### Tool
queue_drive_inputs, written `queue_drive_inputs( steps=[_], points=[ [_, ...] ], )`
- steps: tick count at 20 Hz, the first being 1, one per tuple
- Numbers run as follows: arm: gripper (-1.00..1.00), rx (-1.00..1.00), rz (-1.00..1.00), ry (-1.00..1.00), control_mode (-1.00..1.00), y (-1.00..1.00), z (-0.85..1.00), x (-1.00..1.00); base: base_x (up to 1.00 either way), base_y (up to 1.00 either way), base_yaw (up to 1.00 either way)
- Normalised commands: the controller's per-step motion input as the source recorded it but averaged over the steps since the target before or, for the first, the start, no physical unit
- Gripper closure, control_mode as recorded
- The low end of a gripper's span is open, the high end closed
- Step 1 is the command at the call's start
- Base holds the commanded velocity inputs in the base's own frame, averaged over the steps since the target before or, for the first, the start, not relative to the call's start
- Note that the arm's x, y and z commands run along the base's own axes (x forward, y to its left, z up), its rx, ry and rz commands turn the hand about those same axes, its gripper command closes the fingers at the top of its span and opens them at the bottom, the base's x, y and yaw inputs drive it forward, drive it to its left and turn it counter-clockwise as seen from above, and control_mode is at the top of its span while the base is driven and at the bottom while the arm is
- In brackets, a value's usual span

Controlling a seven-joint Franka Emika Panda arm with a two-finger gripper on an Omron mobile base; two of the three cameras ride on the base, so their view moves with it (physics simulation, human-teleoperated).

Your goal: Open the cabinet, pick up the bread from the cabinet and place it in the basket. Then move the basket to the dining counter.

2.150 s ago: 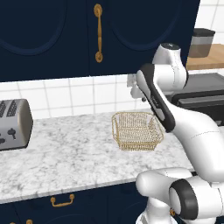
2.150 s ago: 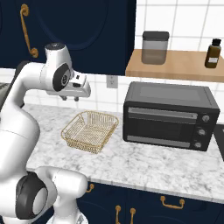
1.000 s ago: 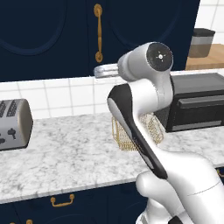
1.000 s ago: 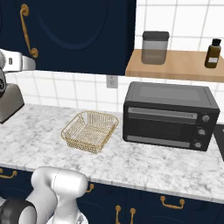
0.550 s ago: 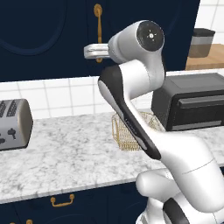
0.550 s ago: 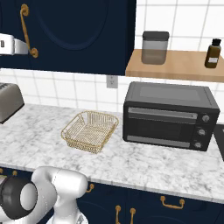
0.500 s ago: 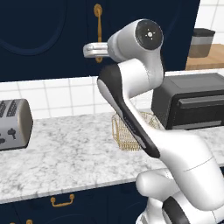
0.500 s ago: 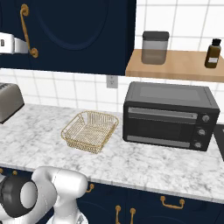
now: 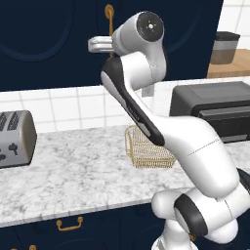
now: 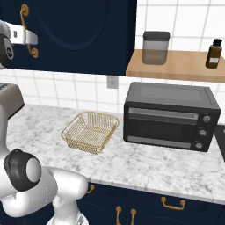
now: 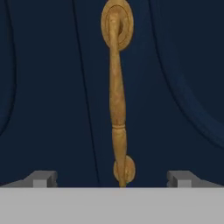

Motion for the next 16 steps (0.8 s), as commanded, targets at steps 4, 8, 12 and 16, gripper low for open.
queue_drive_inputs(
  steps=[4,8,12,16],
  points=[
    [-1.00,0.01,0.00,0.04,-1.00,0.19,0.40,0.35,0.00,0.00,0.00],
    [-1.00,0.00,0.00,0.02,-1.00,0.05,0.13,0.35,0.00,0.00,0.00],
    [-1.00,0.00,0.00,-0.02,-1.00,0.00,-0.03,0.18,0.00,0.00,0.00],
    [-1.00,0.00,0.00,-0.03,-1.00,0.00,-0.21,0.36,0.00,0.00,0.00]
  ],
)
